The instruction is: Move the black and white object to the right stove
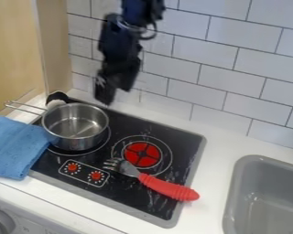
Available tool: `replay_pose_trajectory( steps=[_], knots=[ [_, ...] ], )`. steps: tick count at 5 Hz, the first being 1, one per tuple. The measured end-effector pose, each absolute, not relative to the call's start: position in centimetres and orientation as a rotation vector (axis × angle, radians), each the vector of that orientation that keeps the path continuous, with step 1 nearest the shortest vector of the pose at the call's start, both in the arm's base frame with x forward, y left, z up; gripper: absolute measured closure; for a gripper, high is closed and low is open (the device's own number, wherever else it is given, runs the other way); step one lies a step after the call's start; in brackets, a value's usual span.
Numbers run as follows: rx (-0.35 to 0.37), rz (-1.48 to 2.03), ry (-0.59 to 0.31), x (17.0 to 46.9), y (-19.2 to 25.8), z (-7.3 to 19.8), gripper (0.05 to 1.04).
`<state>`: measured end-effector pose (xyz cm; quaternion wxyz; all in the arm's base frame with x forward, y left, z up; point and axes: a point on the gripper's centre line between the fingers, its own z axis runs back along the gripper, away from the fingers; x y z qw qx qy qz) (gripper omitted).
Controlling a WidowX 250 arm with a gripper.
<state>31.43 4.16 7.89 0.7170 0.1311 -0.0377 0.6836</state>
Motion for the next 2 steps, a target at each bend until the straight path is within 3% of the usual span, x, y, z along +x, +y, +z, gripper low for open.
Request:
replay_pose_trajectory(
  steps=[2],
  knots=[
    [0.313, 1.3, -0.05, 31.0, 8.8, 8.3, 0.085]
  ],
)
